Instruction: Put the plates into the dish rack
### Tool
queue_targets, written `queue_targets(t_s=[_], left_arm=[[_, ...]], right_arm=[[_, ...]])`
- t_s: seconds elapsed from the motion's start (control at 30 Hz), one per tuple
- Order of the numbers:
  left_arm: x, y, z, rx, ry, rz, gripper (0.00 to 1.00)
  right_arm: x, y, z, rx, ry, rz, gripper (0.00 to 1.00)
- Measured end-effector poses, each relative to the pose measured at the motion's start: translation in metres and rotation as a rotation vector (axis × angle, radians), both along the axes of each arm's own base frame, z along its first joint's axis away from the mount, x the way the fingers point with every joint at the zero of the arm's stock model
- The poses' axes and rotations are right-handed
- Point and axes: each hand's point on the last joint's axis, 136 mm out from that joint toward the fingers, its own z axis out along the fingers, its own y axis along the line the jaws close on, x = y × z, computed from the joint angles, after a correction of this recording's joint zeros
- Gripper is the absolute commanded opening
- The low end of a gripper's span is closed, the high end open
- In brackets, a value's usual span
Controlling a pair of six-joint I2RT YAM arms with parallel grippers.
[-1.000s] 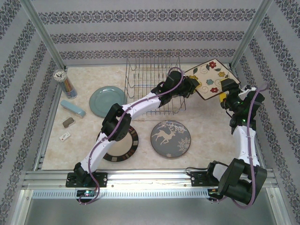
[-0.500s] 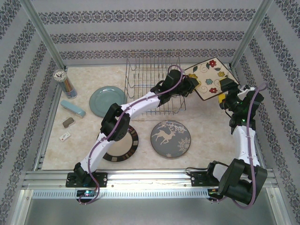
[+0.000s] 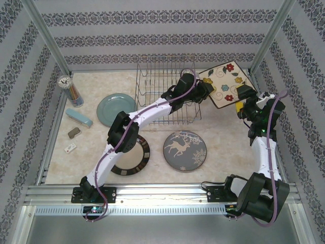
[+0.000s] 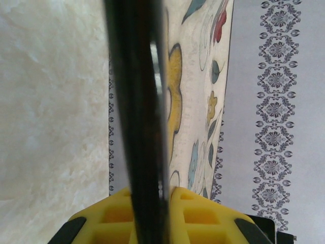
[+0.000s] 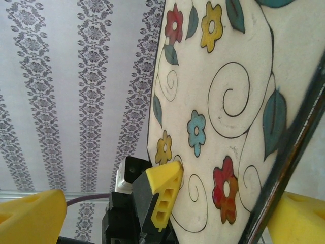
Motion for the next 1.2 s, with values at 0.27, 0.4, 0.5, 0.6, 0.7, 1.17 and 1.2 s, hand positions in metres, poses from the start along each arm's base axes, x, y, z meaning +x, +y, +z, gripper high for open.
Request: queue_targets(t_s=[0.27,0.4,0.5,0.6,0.7,1.17,1.2], left_arm=[[0.003,0.013,-0.002,0.012,0.01,0.002,0.0],[0.006,0.025,-0.006,0.042,0.004,0.012,0.0],[0.01,0.034,-0.01,0.069,-0.005,0.019,0.0],[0.011,0.043,-0.012,0.097,-0.011,0.022,0.0],[0.012,0.053,-0.011,0.125,-0.021,0.024,0.0],[-0.005,0.106,0.05,0.151,-0.162,-0.091,0.0],[-0.006,0.111,0.054,0.151,-0.173,-0.098,0.0]], right_arm=[[0.0,0.0,-0.002,-0.022,-0.004,0.003,0.98],[-0.001,-0.002,0.0,-0.046,-0.018,-0.006,0.98],[-0.002,-0.001,0.001,-0.057,-0.023,-0.005,0.98],[-0.002,-0.001,-0.001,-0.072,-0.024,-0.003,0.98],[-0.003,-0.005,-0.003,-0.091,-0.02,-0.009,0.98],[-0.005,-0.01,0.028,-0.275,-0.018,0.025,0.98],[-0.005,-0.01,0.032,-0.286,-0.02,0.029,0.98]])
